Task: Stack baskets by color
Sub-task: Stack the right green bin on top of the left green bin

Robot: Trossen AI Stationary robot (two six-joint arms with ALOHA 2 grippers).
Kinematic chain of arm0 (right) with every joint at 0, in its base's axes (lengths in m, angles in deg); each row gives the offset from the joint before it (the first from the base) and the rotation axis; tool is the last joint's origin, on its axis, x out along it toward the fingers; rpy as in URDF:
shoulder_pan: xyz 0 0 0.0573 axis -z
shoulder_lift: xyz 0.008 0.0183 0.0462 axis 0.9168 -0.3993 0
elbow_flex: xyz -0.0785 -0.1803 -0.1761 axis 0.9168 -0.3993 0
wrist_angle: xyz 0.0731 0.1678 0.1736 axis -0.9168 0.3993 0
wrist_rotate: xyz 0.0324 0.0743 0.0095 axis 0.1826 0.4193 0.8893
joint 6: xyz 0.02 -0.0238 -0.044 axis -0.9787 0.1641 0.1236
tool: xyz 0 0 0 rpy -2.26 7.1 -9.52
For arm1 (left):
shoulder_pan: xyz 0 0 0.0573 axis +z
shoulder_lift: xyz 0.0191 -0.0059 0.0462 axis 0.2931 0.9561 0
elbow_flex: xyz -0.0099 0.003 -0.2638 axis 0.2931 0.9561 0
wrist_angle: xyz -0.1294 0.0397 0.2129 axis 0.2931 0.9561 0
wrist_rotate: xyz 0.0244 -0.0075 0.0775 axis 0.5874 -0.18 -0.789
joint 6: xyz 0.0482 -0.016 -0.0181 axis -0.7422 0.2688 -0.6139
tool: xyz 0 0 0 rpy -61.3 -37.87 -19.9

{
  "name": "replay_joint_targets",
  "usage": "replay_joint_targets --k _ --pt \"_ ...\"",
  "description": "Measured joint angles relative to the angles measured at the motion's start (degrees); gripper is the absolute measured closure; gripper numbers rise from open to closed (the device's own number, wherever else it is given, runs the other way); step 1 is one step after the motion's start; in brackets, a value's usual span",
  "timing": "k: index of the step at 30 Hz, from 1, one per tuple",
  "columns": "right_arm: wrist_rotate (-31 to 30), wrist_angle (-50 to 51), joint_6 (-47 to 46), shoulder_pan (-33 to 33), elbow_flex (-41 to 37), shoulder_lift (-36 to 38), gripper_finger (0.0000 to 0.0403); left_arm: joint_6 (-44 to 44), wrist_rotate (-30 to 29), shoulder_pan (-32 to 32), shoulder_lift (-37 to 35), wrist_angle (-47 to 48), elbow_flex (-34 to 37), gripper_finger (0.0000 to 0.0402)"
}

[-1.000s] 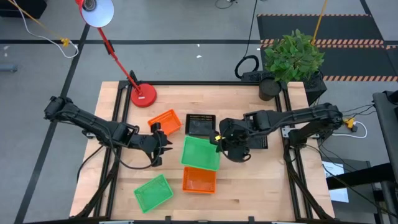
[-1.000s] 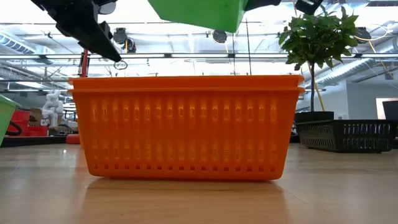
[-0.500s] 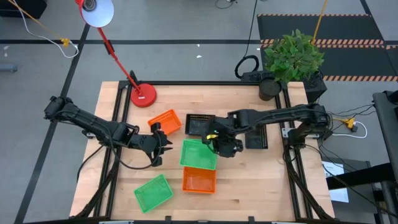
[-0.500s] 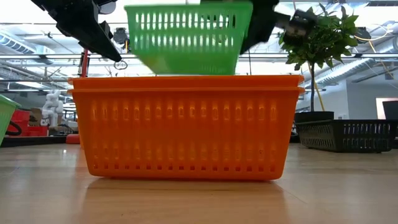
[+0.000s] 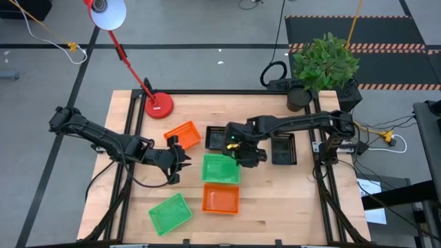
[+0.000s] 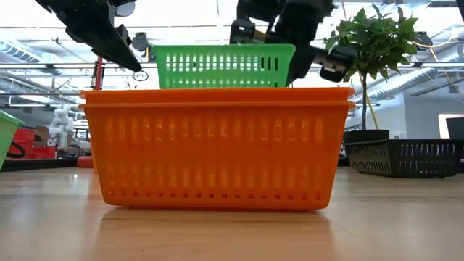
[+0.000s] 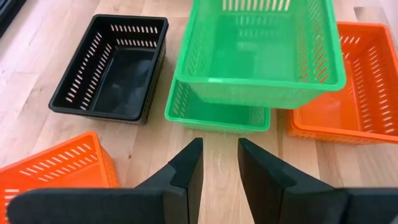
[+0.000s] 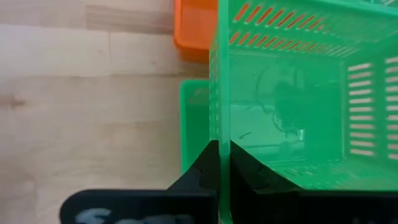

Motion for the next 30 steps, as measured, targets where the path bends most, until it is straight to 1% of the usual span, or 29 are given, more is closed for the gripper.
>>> replay_joint_targets --k 8,22,27,30 --pt "0.0 -4.8 1.1 0.1 -4.3 0.0 0.0403 0.0 0.0 0.0 0.0 0.0 0.0 0.0300" --pt "0.0 -6.2 1.9 2.3 -4.9 0.0 0.0403 0.0 0.0 0.0 0.0 0.0 0.0 0.0300" --pt "0.1 -10.5 1.5 2.3 -7.0 0.0 0.0399 0.0 -0.1 0.0 0.0 0.0 0.0 0.0300" --pt "0.1 -11.4 1.4 2.3 -8.1 0.0 0.0397 0.0 -0.1 0.0 0.0 0.0 0.0 0.0300"
